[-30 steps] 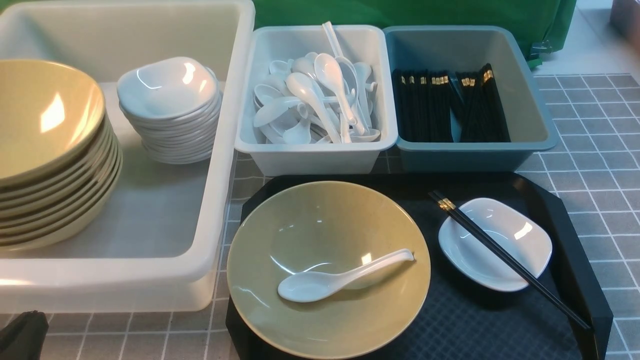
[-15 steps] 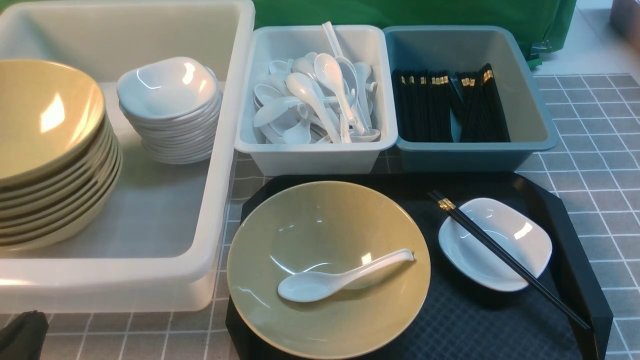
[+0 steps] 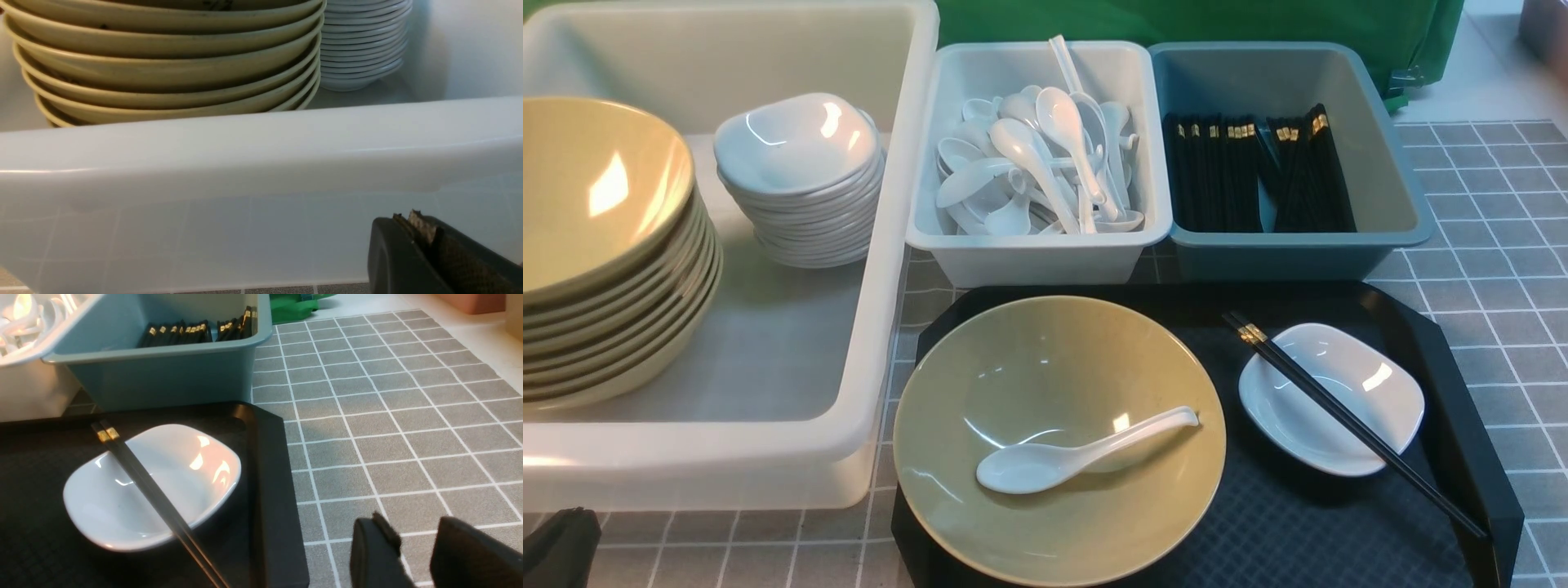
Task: On grey table put chopsticks spoon bowls plates into blue grey white boxes.
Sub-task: 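Move the grippers toward the tableware on the black tray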
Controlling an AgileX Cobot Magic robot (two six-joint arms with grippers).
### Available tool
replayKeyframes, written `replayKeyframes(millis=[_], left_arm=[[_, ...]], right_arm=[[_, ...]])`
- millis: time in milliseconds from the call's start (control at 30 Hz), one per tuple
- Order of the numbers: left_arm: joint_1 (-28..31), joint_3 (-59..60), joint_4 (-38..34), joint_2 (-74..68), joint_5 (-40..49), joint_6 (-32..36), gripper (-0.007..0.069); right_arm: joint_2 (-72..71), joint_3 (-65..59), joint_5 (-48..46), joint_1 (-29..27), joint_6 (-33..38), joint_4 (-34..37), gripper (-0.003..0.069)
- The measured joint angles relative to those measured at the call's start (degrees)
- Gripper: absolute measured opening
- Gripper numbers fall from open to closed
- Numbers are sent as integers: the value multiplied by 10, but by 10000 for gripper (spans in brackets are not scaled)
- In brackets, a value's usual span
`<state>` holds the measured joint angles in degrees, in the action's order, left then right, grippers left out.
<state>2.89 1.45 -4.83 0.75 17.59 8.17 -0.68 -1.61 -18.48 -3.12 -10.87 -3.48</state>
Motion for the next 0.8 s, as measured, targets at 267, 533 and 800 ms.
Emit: replayKeyframes(millis=[267, 533, 800], left_arm=[[0, 0, -89, 0, -11, 0, -11], [0, 0, -361, 0, -22, -92, -11], [0, 0, -565, 0, -34, -133, -11]], right_arm=[[0, 0, 0, 0, -1, 0, 240], [0, 0, 1, 0, -210, 52, 240], [0, 0, 2, 0, -449, 159, 240]])
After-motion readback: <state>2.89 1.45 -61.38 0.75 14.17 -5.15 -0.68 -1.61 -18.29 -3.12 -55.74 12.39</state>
